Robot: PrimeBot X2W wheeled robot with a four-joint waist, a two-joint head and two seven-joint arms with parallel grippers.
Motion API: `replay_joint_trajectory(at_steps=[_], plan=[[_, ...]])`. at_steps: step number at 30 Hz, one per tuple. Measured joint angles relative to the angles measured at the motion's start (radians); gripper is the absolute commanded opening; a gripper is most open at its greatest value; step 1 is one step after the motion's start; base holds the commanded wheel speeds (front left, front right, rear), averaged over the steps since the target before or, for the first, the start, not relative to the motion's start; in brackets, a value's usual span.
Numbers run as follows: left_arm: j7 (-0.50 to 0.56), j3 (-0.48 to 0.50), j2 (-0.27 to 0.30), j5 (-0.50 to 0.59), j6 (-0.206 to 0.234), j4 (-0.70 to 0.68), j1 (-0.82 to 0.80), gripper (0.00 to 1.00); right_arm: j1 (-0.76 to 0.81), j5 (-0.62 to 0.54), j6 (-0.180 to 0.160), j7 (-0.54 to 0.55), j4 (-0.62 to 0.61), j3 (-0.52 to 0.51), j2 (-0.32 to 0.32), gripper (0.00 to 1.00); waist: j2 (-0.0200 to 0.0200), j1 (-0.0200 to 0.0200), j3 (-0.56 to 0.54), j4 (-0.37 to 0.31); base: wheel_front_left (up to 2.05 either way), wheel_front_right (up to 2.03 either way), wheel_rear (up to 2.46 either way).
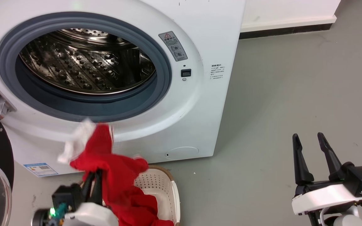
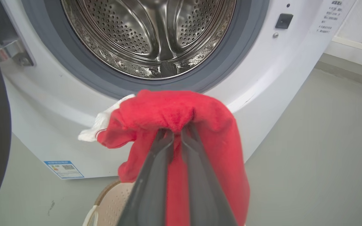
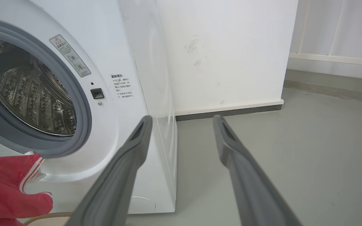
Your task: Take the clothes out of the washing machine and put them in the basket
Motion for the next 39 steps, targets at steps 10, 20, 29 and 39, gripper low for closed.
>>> replay_joint_trajectory(at_steps=[10,20,29,39], plan=[[0.026,-0.039,-0.047,-0.039,-0.012,0.068,0.116,0.00,0.012,0.000,0.000,0.008,-0.030,0.012,0.000,1.00,0.0000,0.0000,0.049,-0.001,0.00,0.00,0.00],[0.016,-0.026,-0.029,-0.055,-0.030,0.267,-0.078,0.00,-0.077,0.007,0.000,-0.001,-0.057,0.026,0.000,1.00,0.0000,0.0001,0.226,-0.025,0.00,0.00,0.00],[0.007,-0.012,0.007,-0.058,-0.050,0.536,-0.273,0.00,-0.157,0.029,0.000,-0.024,-0.035,0.053,0.000,1.00,0.0000,0.0002,0.406,-0.074,0.00,0.00,0.00],[0.003,-0.006,-0.009,-0.092,-0.072,0.795,-0.362,0.00,-0.189,0.045,0.000,-0.033,-0.001,0.064,0.000,1.00,0.0000,0.0003,0.478,-0.132,0.00,0.00,0.00]])
